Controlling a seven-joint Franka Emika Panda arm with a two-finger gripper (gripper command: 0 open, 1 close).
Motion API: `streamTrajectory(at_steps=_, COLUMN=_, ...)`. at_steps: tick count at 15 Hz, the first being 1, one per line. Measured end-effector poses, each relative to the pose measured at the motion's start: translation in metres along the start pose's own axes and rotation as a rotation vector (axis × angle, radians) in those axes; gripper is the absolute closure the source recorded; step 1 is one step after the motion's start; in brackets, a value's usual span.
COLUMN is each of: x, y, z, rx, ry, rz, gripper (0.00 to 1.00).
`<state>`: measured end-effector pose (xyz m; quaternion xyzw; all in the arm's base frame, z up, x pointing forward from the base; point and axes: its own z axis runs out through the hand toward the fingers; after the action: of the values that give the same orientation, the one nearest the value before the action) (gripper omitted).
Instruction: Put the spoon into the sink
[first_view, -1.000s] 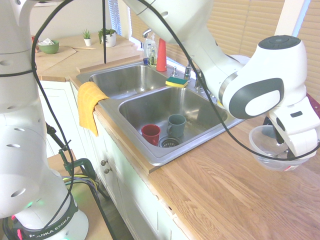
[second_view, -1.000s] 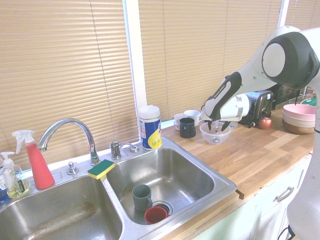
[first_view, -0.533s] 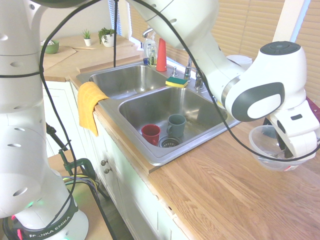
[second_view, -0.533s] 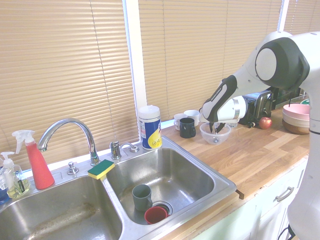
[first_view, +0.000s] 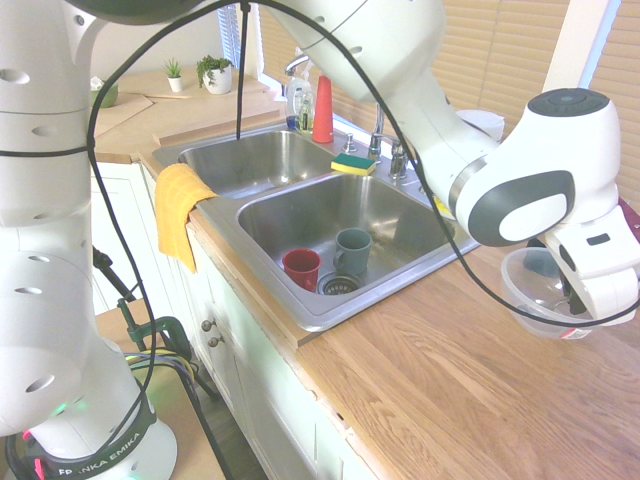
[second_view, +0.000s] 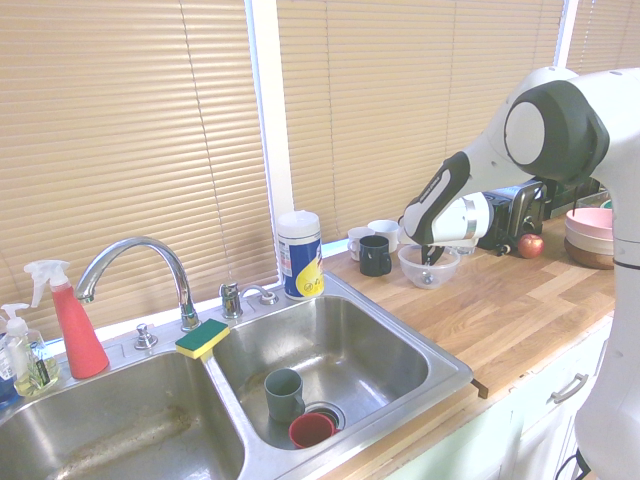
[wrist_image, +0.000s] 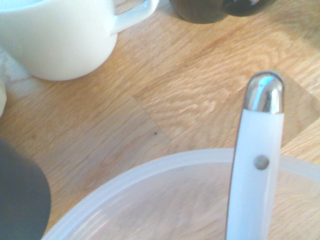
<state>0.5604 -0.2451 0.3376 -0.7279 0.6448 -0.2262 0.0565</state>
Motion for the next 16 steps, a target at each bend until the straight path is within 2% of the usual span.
streamTrajectory(at_steps=5, x=0.008, y=-0.001, z=-0.023, rx=0.044, ry=0.013, rz=0.002, gripper=1.0)
streamTrajectory(at_steps=12, x=0.007, y=0.01, z=-0.093, rx=0.132, ry=0.026, rz=-0.002, gripper=1.0)
streamTrajectory(at_steps=16, x=-0.015, y=0.013, z=-0.125, rx=0.158, ry=0.06, rz=-0.079, gripper=1.0)
